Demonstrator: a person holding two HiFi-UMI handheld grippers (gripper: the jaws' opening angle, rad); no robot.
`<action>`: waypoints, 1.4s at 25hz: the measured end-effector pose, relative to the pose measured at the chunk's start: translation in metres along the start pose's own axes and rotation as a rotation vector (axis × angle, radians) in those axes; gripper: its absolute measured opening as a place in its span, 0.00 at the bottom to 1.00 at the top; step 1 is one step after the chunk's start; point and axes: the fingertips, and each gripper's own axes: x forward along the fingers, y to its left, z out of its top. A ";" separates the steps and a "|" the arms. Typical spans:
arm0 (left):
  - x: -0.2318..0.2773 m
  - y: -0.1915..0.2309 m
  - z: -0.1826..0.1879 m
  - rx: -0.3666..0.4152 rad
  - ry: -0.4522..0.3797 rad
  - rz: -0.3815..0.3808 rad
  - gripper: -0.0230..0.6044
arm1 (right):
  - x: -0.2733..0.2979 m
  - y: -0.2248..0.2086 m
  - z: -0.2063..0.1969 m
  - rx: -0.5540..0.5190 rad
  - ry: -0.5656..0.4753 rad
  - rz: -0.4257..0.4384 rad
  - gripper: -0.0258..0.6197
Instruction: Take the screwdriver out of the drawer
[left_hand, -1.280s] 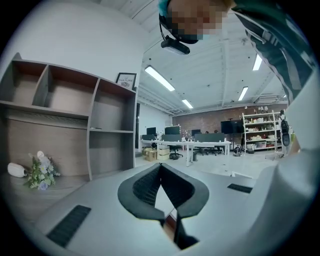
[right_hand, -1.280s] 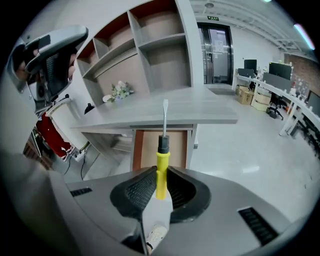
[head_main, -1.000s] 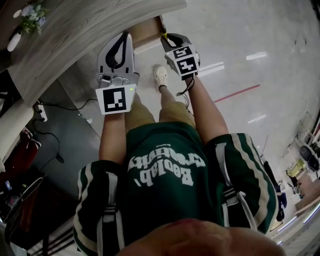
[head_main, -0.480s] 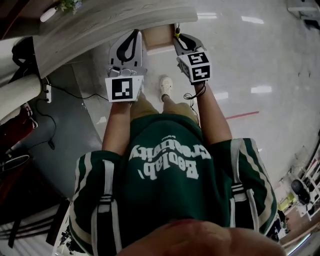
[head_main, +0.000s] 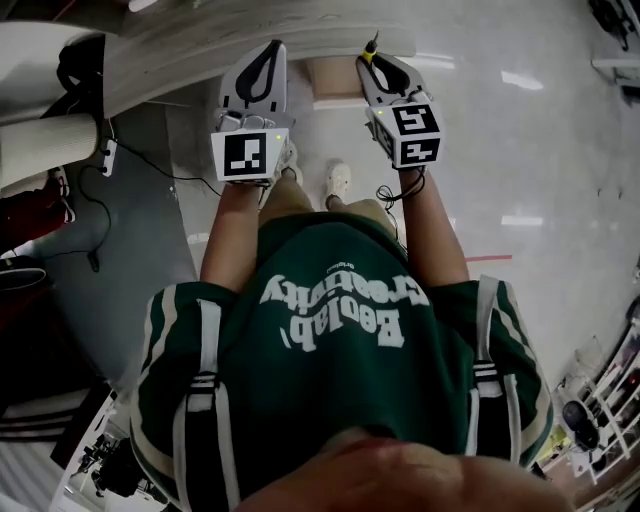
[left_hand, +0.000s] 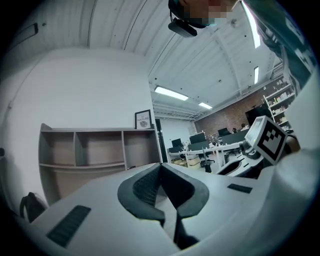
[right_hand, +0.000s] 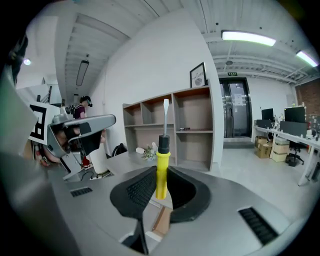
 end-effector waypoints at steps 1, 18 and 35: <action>-0.002 0.005 0.005 0.000 -0.005 0.012 0.06 | -0.003 0.003 0.011 -0.006 -0.022 0.003 0.16; -0.045 0.084 0.086 0.039 -0.135 0.047 0.06 | -0.031 0.081 0.165 -0.171 -0.337 -0.004 0.16; -0.070 0.108 0.110 0.068 -0.192 -0.010 0.06 | -0.034 0.113 0.194 -0.261 -0.394 -0.068 0.16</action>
